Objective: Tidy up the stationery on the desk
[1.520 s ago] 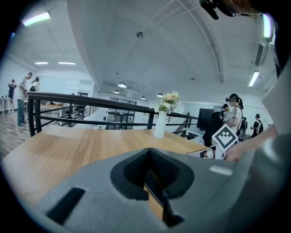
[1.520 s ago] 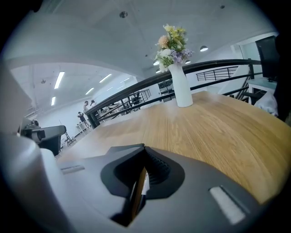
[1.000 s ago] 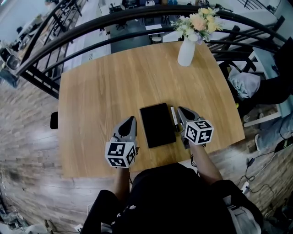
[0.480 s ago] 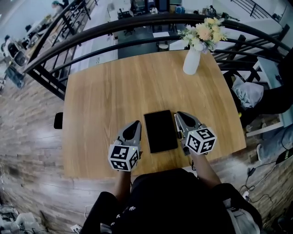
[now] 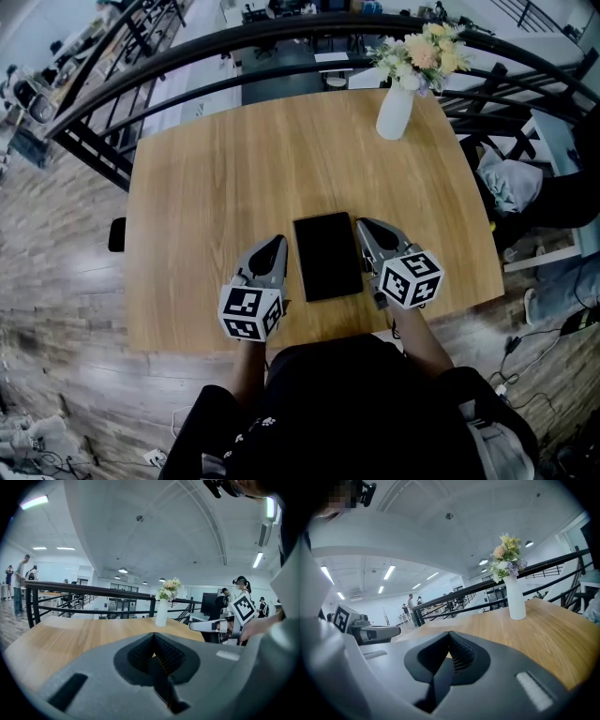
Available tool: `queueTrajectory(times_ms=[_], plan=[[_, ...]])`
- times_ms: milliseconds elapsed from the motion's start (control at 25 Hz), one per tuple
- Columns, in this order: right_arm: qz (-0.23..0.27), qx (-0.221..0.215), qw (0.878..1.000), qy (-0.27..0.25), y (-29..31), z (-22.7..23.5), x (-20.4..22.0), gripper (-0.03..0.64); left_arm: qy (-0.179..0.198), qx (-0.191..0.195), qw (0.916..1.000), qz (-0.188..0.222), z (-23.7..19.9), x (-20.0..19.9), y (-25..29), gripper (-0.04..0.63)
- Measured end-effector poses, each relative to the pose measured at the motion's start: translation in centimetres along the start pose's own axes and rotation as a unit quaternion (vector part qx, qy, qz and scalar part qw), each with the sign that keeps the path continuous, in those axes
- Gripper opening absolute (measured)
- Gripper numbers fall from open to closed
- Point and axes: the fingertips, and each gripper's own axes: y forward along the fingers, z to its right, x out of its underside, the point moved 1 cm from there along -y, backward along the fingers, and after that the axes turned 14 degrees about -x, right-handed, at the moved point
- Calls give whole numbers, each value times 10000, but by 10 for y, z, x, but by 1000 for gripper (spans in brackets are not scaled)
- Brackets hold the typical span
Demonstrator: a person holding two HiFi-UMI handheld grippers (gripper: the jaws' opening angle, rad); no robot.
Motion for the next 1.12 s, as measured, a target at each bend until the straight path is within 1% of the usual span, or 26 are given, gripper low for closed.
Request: queueTrajectory(times_ms=[360,560,1120], plan=[[-39,-13,10000,-11,1,4,2,9,-6,2,10000,-37,1,3,5,-6],[-39,-62,9999,132,0,2,3,9,-33,-7,10000,-48,2,2,3,-6],[-135,-78,9998,128,0,-1,9,9,-85,-48,9999,-77,-2,6,0,-6]])
